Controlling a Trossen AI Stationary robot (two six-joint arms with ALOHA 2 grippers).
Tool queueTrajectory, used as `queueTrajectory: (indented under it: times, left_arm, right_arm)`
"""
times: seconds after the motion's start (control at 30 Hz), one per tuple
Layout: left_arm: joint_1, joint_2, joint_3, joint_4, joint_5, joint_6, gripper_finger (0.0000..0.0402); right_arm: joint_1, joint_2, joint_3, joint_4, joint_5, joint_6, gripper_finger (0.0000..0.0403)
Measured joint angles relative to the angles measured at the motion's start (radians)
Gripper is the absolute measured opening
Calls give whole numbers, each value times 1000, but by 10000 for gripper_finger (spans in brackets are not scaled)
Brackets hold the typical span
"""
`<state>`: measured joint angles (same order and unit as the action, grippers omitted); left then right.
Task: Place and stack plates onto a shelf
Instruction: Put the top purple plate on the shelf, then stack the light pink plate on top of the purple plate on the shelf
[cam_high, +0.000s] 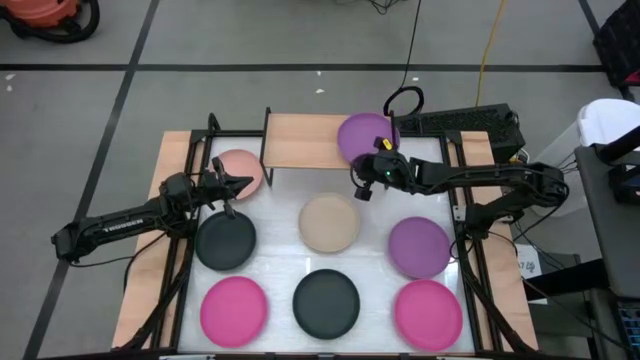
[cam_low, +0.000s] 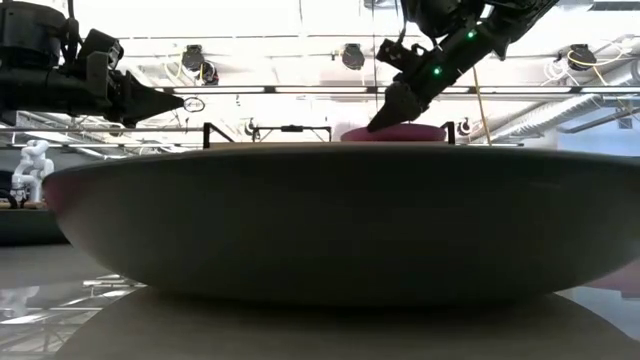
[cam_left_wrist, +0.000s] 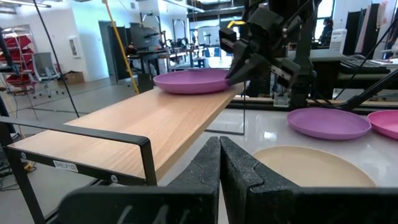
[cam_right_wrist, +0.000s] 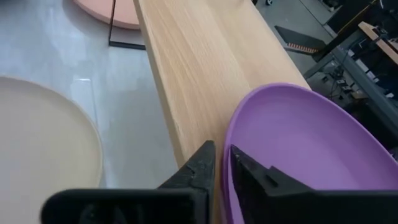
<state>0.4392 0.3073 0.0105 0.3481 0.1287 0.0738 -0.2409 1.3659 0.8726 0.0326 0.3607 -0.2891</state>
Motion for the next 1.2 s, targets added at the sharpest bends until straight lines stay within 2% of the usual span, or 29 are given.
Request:
queueTrajectory:
  times: [0.2, 0.53, 0.77, 0.87, 0.97, 1.1, 1.2]
  left_arm:
    - [0, 0, 0, 0, 0, 0, 4]
    - [0, 0, 0, 0, 0, 0, 4]
    - [0, 0, 0, 0, 0, 0, 4]
    - [0, 0, 0, 0, 0, 0, 4]
    - [0, 0, 0, 0, 0, 0, 4]
    - [0, 0, 0, 0, 0, 0, 4]
    - [0, 0, 0, 0, 0, 0, 4]
  right_arm:
    - [4, 0, 0, 7, -9, 13, 78]
    - [92, -33, -1, 162, -165, 14, 97]
    - [199, -141, -5, 55, -307, 82, 98]
    - [260, -203, -44, 1, -251, 154, 98]
    - [325, -277, -110, -27, -126, 171, 98]
    - [413, -399, -216, -17, 25, 203, 98]
    - [463, -495, -307, 19, 84, 225, 98]
